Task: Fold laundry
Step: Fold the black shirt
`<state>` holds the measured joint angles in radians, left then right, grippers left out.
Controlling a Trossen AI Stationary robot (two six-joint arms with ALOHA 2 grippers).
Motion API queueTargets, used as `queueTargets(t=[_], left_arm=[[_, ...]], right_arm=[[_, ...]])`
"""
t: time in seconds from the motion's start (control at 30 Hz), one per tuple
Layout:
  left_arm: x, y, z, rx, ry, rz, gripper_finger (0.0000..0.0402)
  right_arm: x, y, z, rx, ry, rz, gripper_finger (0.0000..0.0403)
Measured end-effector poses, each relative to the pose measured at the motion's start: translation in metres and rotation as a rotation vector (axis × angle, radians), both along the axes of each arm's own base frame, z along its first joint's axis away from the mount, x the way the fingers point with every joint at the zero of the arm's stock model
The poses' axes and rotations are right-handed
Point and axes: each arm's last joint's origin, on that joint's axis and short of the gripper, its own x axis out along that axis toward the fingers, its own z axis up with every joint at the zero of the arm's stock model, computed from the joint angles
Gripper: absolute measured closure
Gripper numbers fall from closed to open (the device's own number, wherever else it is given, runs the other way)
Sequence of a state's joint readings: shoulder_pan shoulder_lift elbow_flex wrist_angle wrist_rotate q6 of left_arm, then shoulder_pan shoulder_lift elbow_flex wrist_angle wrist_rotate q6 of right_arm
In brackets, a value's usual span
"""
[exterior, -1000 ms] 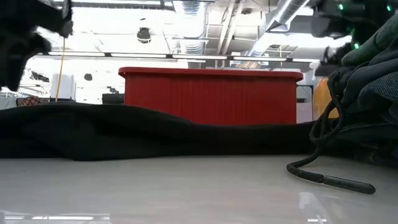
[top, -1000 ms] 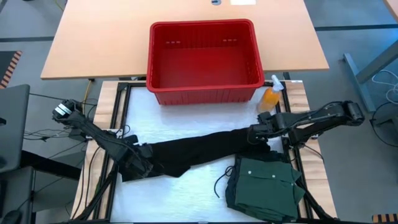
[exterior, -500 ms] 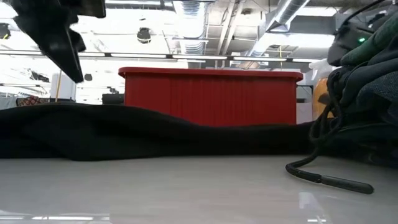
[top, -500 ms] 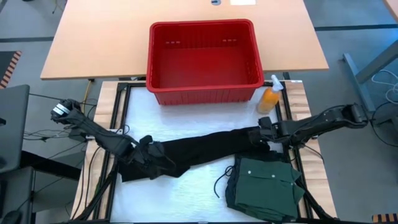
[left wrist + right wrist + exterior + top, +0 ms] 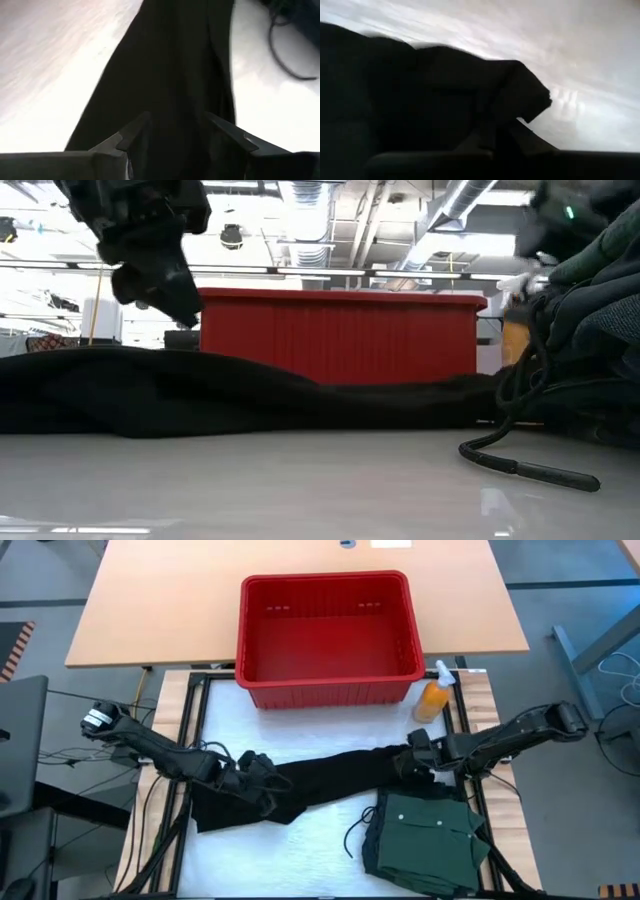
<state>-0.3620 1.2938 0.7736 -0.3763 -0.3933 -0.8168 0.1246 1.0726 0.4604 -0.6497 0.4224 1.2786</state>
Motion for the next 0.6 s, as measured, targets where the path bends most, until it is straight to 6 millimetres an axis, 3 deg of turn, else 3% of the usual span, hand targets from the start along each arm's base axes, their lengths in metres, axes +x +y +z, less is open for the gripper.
queueTargets(t=[0.4,0.6], left_arm=[[0.008,0.028,-0.013,-0.009,-0.064,0.060,0.0236],[0.012,0.037,-0.018,-0.027,-0.159,0.072,0.0236]], right_arm=[[0.001,-0.005,0.151,-0.220,0.074,0.201,0.0374],[-0.012,-0.006,0.180,-0.230,0.124,0.219,0.0374]])
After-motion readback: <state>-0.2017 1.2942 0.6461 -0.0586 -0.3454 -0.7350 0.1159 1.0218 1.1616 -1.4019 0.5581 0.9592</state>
